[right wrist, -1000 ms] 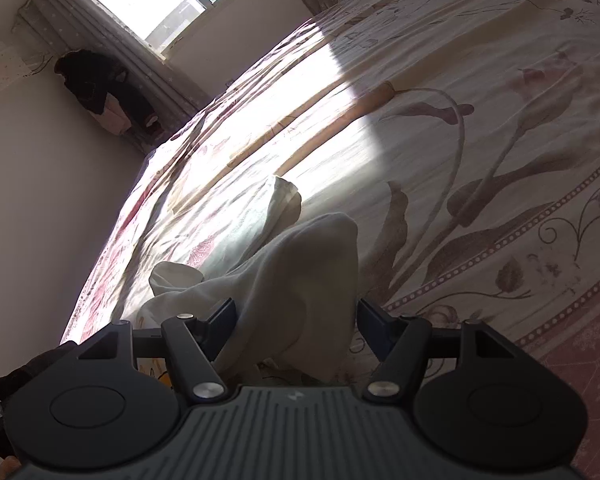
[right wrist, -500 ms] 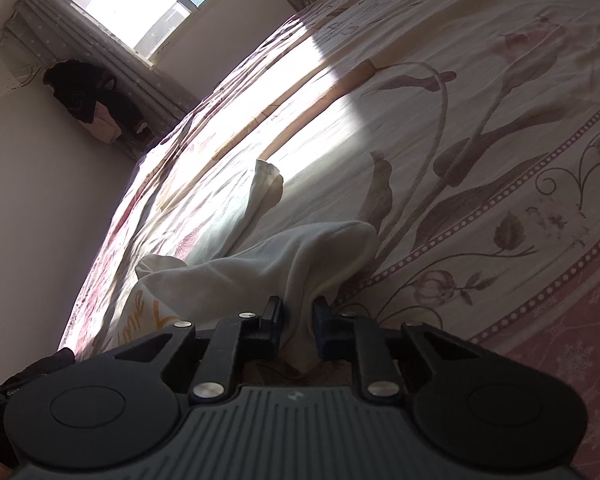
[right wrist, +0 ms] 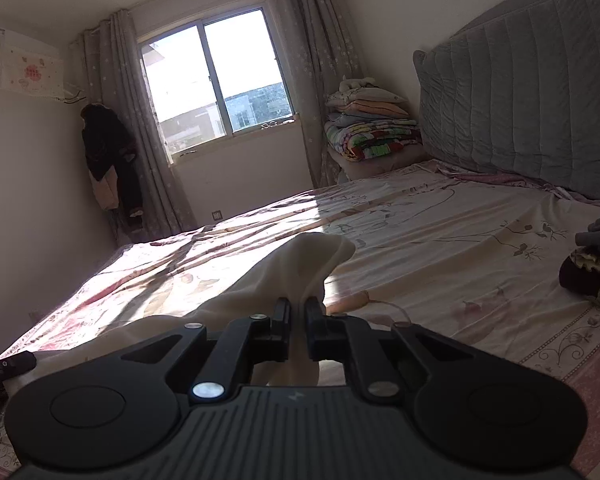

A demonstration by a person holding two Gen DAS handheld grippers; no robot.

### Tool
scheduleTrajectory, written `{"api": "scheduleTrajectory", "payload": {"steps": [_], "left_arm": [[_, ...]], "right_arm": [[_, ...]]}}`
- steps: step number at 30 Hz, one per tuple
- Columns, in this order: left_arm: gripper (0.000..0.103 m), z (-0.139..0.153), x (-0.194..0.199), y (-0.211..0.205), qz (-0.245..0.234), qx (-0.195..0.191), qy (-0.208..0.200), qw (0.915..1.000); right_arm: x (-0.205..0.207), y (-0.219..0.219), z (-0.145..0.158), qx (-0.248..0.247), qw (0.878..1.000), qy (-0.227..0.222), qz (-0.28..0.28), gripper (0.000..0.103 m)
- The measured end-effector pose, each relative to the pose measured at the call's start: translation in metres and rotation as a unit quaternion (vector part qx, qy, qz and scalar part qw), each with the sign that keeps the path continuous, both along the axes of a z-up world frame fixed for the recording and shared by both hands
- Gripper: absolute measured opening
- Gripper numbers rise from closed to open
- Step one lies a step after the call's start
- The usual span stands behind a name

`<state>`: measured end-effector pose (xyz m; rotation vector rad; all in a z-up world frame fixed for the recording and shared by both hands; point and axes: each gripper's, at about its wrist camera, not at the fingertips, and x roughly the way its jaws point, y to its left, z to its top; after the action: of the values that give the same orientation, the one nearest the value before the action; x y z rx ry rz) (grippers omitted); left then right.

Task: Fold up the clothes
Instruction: 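Lift the sweatshirt high with both grippers to shake it out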

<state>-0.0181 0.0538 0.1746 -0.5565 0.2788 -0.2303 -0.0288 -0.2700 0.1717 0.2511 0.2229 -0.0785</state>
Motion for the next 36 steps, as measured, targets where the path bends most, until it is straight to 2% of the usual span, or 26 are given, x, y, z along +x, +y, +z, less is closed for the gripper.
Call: {"api": "scheduleTrajectory", "payload": {"steps": [5, 9, 15, 18, 24, 29, 36], "left_arm": [[0.010, 0.028, -0.019, 0.006, 0.006, -0.020, -0.064, 0.9977], [0.010, 0.044, -0.032, 0.012, 0.008, -0.032, -0.102, 0.9942], [0.010, 0.058, -0.046, 0.014, 0.018, -0.012, -0.142, 0.9897], [0.010, 0.048, -0.035, 0.015, 0.020, -0.010, -0.123, 0.9922], [0.010, 0.008, 0.007, 0.020, 0.026, 0.005, -0.049, 0.9984], [0.010, -0.010, 0.031, 0.023, 0.036, 0.021, -0.023, 0.9989], [0.010, -0.033, 0.056, 0.024, 0.049, 0.055, -0.006, 0.9973]], "right_arm": [[-0.019, 0.003, 0.052, -0.062, 0.996, -0.060, -0.008, 0.009], [-0.026, 0.002, 0.082, -0.084, 0.992, -0.096, -0.012, 0.009], [-0.029, 0.003, 0.097, -0.104, 0.987, -0.124, -0.016, 0.009], [-0.019, 0.003, 0.093, -0.108, 0.988, -0.113, -0.017, 0.009], [0.015, 0.009, 0.062, -0.109, 0.992, -0.065, -0.018, 0.009], [0.052, 0.020, 0.033, -0.095, 0.995, -0.024, -0.019, 0.009], [0.108, 0.039, 0.002, -0.091, 0.996, 0.005, -0.020, 0.009]]}}
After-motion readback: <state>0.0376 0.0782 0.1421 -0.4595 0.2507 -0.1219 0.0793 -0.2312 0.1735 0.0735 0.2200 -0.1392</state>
